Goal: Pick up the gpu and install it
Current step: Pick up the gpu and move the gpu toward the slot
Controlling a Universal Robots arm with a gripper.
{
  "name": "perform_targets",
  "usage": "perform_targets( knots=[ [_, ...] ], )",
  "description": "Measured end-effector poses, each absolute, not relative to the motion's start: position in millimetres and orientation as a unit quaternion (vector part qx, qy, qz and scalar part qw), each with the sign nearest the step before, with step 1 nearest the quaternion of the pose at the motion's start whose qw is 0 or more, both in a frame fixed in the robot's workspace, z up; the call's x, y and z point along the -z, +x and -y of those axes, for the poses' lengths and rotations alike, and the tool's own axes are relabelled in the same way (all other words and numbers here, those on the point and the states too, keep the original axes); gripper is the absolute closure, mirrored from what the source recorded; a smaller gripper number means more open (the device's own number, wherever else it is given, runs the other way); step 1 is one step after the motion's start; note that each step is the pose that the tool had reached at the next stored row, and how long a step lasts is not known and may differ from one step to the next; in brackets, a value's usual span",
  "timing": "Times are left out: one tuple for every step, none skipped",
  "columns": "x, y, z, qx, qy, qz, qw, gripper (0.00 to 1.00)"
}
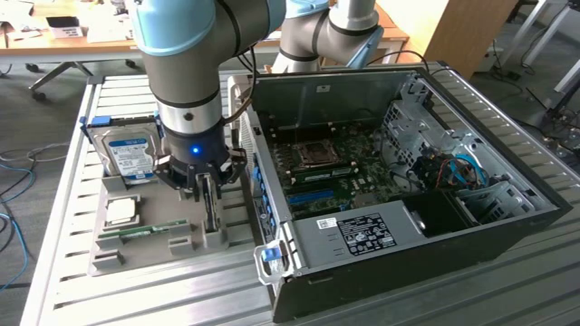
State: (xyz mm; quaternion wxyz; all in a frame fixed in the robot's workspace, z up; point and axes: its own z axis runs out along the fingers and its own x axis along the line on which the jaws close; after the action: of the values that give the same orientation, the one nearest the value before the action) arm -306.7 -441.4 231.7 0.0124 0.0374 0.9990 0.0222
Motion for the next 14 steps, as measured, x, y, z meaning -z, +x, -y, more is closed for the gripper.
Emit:
perform_targets(
  knots=[
    [-231.7, -306.7, 441.4, -0.022, 0.037, -0.999, 0.012, 0.57],
    [-231.7, -306.7, 441.3, -0.022, 0.037, -0.999, 0.012, 0.57],
    [-231.5, -306.6, 441.3, -0.022, 0.037, -0.999, 0.012, 0.57],
    [-231.4, -306.5, 441.2, -0.022, 0.038, -0.999, 0.012, 0.57],
    [-231.2, -306.4, 441.1, -0.022, 0.038, -0.999, 0.013, 0.57],
    [-231.2, -306.3, 441.1, -0.022, 0.038, -0.999, 0.013, 0.57],
    [-231.1, -306.2, 441.0, -0.022, 0.037, -0.999, 0.013, 0.57],
    [-231.2, -306.1, 440.8, -0.022, 0.037, -0.999, 0.013, 0.57],
    [-231.1, -306.0, 440.7, -0.022, 0.037, -0.999, 0.013, 0.57],
    [-231.0, -306.0, 440.6, -0.022, 0.037, -0.999, 0.012, 0.57],
    [-230.7, -306.0, 440.4, -0.022, 0.037, -0.999, 0.012, 0.57],
    [-230.2, -306.0, 440.3, -0.022, 0.037, -0.999, 0.013, 0.57],
    [-229.7, -306.0, 440.2, -0.022, 0.037, -0.999, 0.012, 0.57],
    [-229.3, -306.0, 440.1, -0.022, 0.037, -0.999, 0.012, 0.57]
  ],
)
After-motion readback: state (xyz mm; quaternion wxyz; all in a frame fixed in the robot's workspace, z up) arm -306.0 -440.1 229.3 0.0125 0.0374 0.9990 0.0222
